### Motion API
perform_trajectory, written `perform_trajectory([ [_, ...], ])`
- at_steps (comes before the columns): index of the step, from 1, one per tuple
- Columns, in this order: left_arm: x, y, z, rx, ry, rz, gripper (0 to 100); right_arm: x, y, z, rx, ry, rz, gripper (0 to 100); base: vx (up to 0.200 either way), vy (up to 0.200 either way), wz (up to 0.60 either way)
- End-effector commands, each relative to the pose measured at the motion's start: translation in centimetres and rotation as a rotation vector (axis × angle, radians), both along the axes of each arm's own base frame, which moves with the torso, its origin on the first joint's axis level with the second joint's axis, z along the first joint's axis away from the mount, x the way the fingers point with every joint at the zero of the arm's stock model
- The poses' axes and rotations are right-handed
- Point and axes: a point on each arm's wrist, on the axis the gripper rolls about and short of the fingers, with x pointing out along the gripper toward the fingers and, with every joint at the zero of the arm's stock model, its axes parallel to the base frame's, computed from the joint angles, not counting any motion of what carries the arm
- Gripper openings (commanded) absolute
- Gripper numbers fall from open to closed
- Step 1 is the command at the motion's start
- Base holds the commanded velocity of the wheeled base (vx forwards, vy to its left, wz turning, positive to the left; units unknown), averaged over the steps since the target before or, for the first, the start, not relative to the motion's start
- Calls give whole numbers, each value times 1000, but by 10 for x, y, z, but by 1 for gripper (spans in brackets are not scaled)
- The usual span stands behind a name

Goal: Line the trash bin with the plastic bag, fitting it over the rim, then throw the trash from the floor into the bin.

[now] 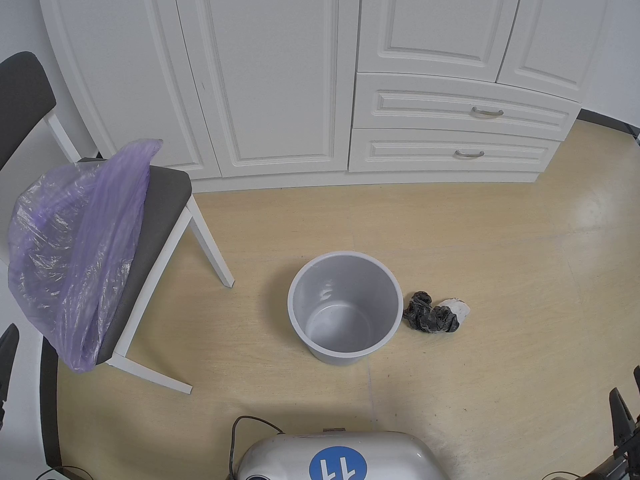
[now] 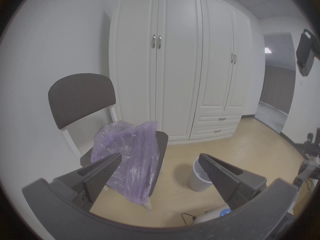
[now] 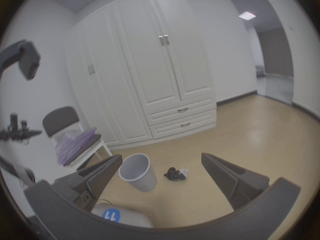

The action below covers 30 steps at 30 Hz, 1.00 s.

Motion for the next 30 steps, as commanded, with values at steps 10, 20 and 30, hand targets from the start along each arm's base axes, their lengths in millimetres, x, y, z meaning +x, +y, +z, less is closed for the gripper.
perform_trajectory([
  [10, 95, 4, 29, 230, 296, 165, 100, 104, -10, 138, -335, 231, -44, 100, 0, 0, 0],
  [20, 144, 17, 14, 223, 405, 228, 100, 184, 24, 124, -480, 163, -242, 100, 0, 0, 0],
  [30, 139, 30, 8, 299, 441, 296, 100, 180, 23, 93, -562, 212, -254, 100, 0, 0, 0],
])
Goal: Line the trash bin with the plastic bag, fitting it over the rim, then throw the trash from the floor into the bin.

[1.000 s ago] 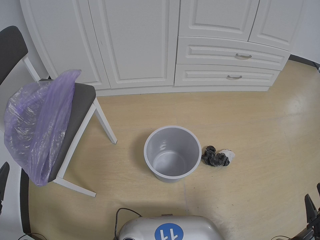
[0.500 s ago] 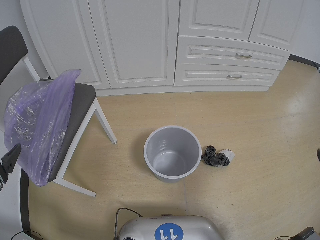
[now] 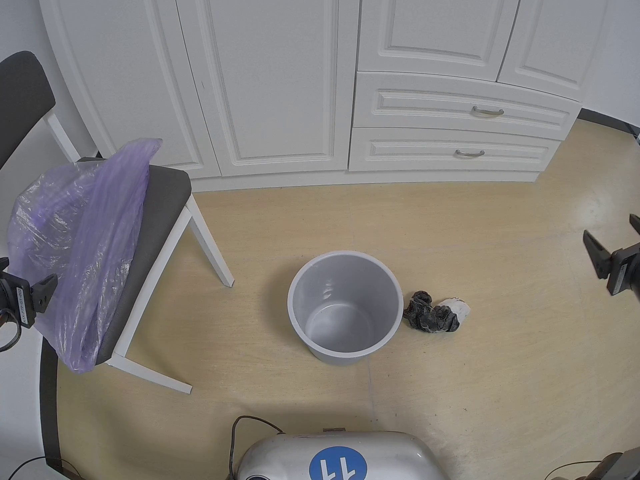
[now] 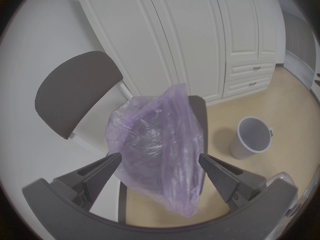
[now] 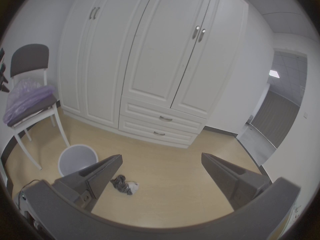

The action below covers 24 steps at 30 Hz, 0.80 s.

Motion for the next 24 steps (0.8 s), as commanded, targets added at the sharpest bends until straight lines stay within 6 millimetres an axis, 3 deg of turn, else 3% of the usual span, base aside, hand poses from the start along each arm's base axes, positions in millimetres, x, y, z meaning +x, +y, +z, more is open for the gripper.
perform_trajectory([
  [1, 10, 9, -10, 24, 67, 38, 100, 15, 4, -32, -27, 106, -3, 100, 0, 0, 0],
  [6, 7, 9, -10, 41, 64, 39, 100, 12, 2, -45, -19, 116, -5, 100, 0, 0, 0],
  [10, -3, 7, -7, 77, 43, 33, 100, 26, 8, -51, 34, 153, 29, 100, 0, 0, 0],
  [15, -17, 4, -2, 165, 12, 10, 100, 30, 34, -38, 208, 41, 170, 100, 0, 0, 0],
  [18, -29, 1, 3, 214, -23, -1, 100, 32, 37, -23, 330, -49, 200, 100, 0, 0, 0],
  [24, -45, -2, 1, 241, -36, 1, 100, 17, 36, -17, 335, -65, 284, 100, 0, 0, 0],
])
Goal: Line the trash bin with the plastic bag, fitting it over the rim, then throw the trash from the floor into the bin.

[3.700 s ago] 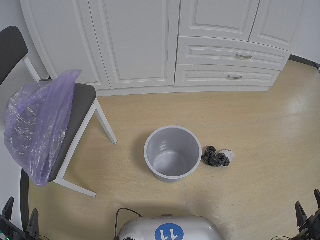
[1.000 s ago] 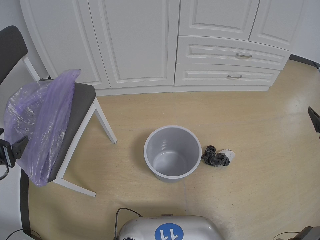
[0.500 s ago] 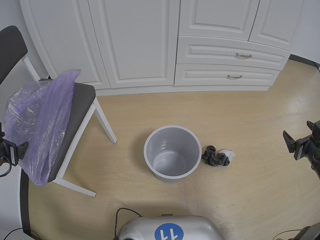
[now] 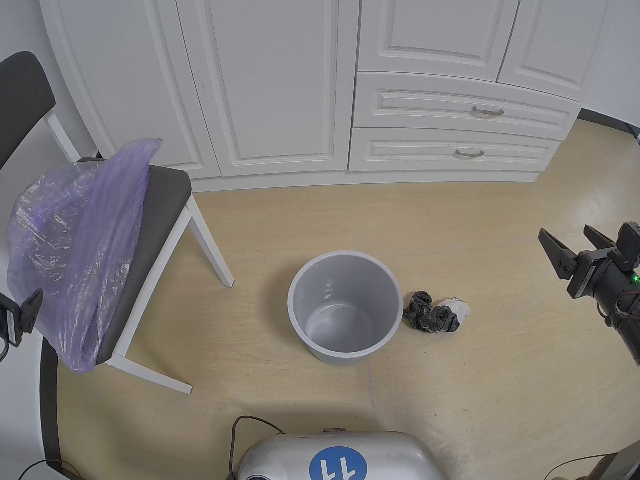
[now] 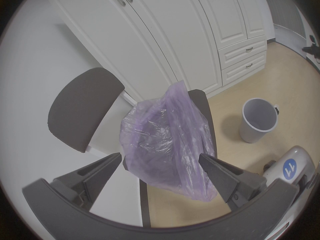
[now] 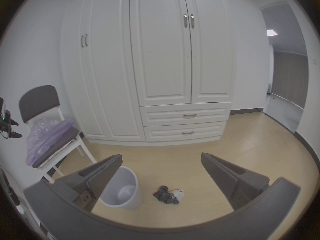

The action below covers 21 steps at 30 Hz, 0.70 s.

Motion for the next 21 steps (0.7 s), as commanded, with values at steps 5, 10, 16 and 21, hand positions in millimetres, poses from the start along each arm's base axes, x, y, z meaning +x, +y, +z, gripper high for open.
perform_trajectory([
  [5, -37, -6, -2, 83, 39, 28, 100, -16, 6, 7, -16, 41, 92, 100, 0, 0, 0],
  [10, -48, -8, -4, 135, 136, 4, 100, -21, 7, 3, -37, 92, 132, 100, 0, 0, 0],
  [16, -48, -9, -17, 245, 268, -65, 100, -11, 7, -9, -62, 154, 109, 100, 0, 0, 0],
  [21, -42, -11, -30, 294, 338, -142, 100, -2, 2, -20, -129, 198, 67, 100, 0, 0, 0],
])
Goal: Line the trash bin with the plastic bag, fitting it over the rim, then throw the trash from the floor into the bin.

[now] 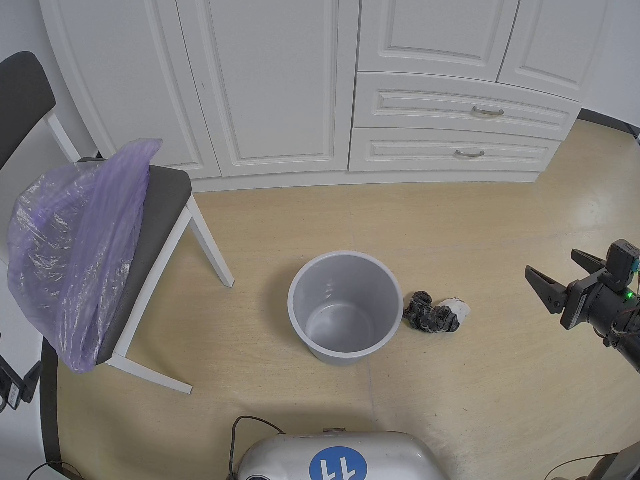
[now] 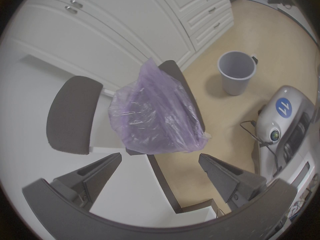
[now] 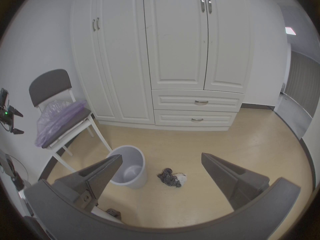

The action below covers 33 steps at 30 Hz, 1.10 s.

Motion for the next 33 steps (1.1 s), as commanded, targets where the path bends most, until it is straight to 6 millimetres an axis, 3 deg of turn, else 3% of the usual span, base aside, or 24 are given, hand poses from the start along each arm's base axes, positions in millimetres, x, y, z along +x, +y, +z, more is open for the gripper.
perform_trajectory([
  [1, 7, -2, -13, 18, 80, -52, 100, 9, -4, -13, -59, 51, -36, 100, 0, 0, 0],
  [4, 14, -3, -16, 23, 114, -49, 100, 8, -4, -13, -65, 50, -35, 100, 0, 0, 0],
  [13, 66, -14, -26, -101, 141, -64, 100, 6, -5, -13, -90, 42, -26, 100, 0, 0, 0],
  [18, 90, -20, -32, -72, 140, 4, 100, 7, -4, -19, -100, 68, -25, 100, 0, 0, 0],
  [33, 121, -20, -55, 43, 229, 162, 100, 16, -1, -28, -118, 115, -23, 100, 0, 0, 0],
])
